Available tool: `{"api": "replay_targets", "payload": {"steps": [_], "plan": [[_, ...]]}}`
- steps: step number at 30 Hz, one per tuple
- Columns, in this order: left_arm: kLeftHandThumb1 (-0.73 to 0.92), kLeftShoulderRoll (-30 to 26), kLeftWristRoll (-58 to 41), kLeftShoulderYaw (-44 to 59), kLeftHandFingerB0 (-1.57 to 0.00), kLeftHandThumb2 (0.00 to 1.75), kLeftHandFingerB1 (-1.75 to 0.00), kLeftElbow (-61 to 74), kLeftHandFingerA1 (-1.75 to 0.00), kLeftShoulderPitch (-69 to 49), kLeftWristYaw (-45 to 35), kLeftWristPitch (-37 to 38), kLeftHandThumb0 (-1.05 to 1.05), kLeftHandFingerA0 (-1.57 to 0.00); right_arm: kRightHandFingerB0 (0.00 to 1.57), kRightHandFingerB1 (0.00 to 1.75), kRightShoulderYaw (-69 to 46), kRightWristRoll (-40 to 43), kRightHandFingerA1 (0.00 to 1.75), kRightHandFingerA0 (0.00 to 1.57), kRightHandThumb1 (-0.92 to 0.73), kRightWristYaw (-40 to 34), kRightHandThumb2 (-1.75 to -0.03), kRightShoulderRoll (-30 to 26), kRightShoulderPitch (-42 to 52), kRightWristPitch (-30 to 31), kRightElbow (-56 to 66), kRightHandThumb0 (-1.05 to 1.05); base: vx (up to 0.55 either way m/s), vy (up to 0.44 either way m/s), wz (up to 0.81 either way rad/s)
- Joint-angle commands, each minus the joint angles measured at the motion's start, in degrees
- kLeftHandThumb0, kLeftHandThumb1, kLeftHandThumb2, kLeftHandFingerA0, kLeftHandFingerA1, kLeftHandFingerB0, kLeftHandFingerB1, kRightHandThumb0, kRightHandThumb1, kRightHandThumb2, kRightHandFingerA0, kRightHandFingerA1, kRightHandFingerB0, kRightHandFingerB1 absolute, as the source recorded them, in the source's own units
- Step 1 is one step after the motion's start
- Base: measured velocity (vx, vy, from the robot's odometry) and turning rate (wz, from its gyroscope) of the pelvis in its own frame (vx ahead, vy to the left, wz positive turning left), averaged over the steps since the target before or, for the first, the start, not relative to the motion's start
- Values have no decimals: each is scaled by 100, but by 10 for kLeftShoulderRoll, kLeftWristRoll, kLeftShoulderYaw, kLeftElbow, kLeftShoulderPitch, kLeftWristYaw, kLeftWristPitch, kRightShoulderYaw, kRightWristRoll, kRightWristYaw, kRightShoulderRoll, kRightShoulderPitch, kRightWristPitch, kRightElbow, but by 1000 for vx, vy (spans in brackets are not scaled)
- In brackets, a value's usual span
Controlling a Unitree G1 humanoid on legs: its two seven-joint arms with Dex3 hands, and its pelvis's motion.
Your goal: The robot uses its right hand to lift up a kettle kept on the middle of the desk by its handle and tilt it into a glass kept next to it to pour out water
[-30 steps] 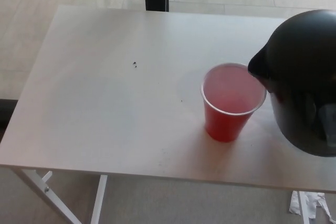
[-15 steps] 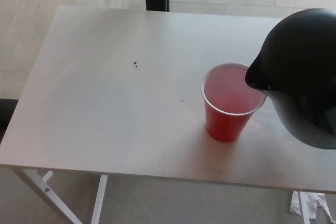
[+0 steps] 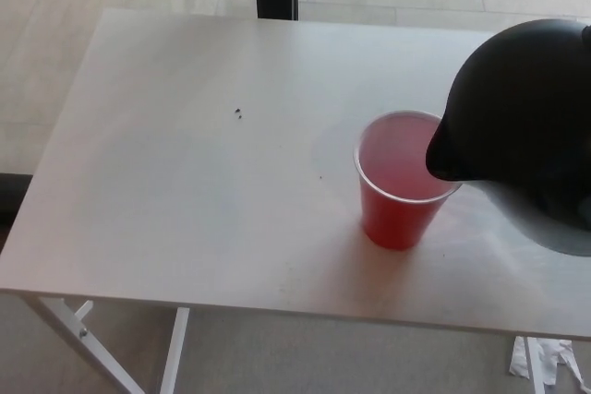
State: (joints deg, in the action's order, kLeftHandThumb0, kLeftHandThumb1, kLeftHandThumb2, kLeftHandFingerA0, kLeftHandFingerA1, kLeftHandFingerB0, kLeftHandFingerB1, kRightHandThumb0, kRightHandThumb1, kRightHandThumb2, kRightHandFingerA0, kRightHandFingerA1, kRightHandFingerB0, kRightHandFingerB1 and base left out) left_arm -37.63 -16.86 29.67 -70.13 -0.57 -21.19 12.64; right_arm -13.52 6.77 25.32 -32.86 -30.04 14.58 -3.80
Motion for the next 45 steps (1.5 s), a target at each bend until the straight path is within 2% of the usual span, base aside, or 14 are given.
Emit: {"api": "replay_targets", "payload": {"steps": [1, 4, 10, 12, 17, 18, 19, 23, 25, 27, 36, 38, 40, 45], "plan": [[72, -14, 3, -2, -34, 110, -52, 1, -60, -2, -2, -11, -76, -52, 87, 157, 4, -18, 175, 100, -45, -24, -129, -22, -27, 44, 15, -11, 0, 0, 0], [71, -13, 2, -1, -35, 110, -52, 1, -59, -3, -2, -10, -75, -52, 106, 131, 18, -39, 145, 128, -44, -33, -120, -32, -36, 67, 17, -19, 0, 0, 0], [72, -10, 1, 0, -35, 110, -53, 1, -60, -6, -3, -5, -75, -52, 83, 143, 28, -61, 175, 98, -32, -43, -142, -40, -59, 108, 0, -17, 0, 0, 0], [73, -11, 0, 0, -35, 110, -53, 1, -61, -3, -4, -9, -77, -54, 96, 116, 26, -68, 147, 132, -42, -54, -124, -40, -64, 104, -10, -20, 0, 0, 0], [73, -13, -1, 1, -35, 110, -53, 1, -60, -2, -7, -11, -78, -53, 83, 150, 28, -77, 175, 98, -39, -65, -127, -39, -80, 125, -39, -14, 0, 0, 0], [73, -13, 2, 0, -35, 111, -53, 1, -60, -3, -6, -7, -77, -53, 108, 132, 31, -81, 146, 129, -40, -67, -121, -39, -81, 120, -38, -22, 0, 0, 0], [92, -13, 2, -1, -40, 68, -38, 1, -48, -3, -6, -7, -78, -58, 93, 107, 34, -85, 139, 128, -46, -67, -123, -41, -81, 127, -26, -24, 0, 0, 0], [92, -12, -1, 1, -39, 67, -38, 3, -48, -4, -9, -11, -79, -57, 83, 86, 37, -86, 142, 129, -40, -61, -120, -44, -82, 155, 3, -25, 0, 0, 0], [92, -11, -2, 1, -39, 68, -39, 5, -49, -4, -9, -11, -78, -58, 83, 88, 38, -85, 140, 127, -42, -57, -119, -45, -83, 166, 12, -21, 0, 0, 0], [73, -11, -1, 2, -35, 111, -53, 3, -60, -1, -6, -9, -78, -53, 88, 158, 38, -80, 175, 97, -32, -55, -141, -38, -91, 157, -8, -17, 0, 0, 0], [73, -13, 0, 2, -33, 111, -52, 2, -60, 7, -6, -14, -76, -50, 86, 153, 80, -109, 174, 103, -39, -36, -141, -50, -76, 82, 33, -21, 0, 0, 0], [92, -14, 5, -3, -39, 69, -39, 3, -48, 7, -3, -9, -80, -58, 85, 156, 86, -107, 175, 100, -38, -35, -139, -47, -78, 90, 41, -17, 0, 0, 0], [73, -14, 3, -1, -34, 112, -53, 4, -60, 9, -4, -12, -77, -51, 83, 155, 91, -113, 175, 97, -40, -37, -135, -47, -79, 92, 43, -15, 0, 0, 0], [74, -15, -1, 1, -34, 111, -53, 6, -61, 9, -6, -14, -78, -52, 82, 155, 109, -133, 175, 94, -39, -37, -137, -52, -84, 85, 47, -13, 0, 0, 0]]}}
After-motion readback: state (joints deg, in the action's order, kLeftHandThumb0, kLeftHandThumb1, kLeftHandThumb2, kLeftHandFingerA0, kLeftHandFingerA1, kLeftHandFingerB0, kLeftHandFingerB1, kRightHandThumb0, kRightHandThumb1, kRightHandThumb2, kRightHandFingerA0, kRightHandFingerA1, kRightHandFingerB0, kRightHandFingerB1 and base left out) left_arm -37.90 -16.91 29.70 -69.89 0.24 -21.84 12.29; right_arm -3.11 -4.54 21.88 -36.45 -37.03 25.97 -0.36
